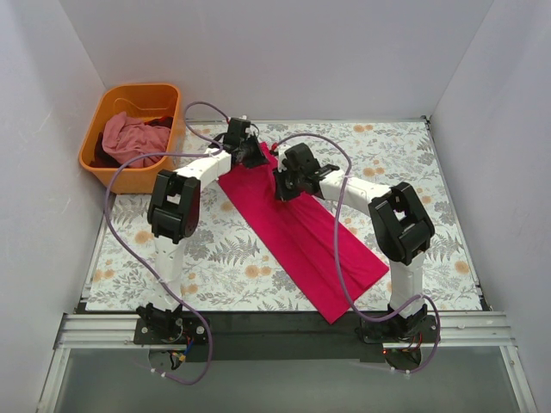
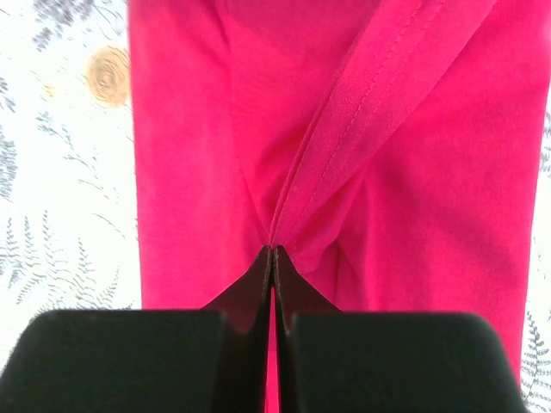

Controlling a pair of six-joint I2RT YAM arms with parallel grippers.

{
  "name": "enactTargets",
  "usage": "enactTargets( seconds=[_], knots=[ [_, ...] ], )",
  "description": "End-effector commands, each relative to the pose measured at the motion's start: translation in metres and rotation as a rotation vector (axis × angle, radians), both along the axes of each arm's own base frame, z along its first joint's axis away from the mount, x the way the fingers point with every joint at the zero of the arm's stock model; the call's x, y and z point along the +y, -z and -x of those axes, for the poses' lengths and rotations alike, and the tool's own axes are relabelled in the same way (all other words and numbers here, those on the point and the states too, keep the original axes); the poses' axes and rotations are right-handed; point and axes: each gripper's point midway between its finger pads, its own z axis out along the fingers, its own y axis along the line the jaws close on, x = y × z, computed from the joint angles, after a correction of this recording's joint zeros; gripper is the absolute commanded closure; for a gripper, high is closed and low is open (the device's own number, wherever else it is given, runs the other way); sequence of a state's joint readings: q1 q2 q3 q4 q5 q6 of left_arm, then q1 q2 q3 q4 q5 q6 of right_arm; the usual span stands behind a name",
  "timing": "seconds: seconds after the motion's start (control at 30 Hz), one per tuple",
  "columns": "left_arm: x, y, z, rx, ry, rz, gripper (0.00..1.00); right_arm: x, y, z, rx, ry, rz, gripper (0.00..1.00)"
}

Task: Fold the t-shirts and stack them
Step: Fold the tshirt

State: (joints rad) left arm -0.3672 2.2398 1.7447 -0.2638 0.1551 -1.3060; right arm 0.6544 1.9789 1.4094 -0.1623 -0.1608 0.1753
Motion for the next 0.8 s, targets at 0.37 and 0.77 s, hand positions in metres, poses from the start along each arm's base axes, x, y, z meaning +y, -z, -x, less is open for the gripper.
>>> enactTargets(
  seconds=[0.37, 0.77],
  knots=[
    [0.046, -0.022, 0.002, -0.038, -0.097, -0.056, 1.00, 0.037, -0.002, 0.007, 0.018, -0.141, -0.048, 0.99],
    [0.056, -0.013, -0.003, -0.039, -0.111, -0.091, 0.96, 0.046, 0.009, 0.015, 0.075, -0.185, -0.060, 0.82]
  ],
)
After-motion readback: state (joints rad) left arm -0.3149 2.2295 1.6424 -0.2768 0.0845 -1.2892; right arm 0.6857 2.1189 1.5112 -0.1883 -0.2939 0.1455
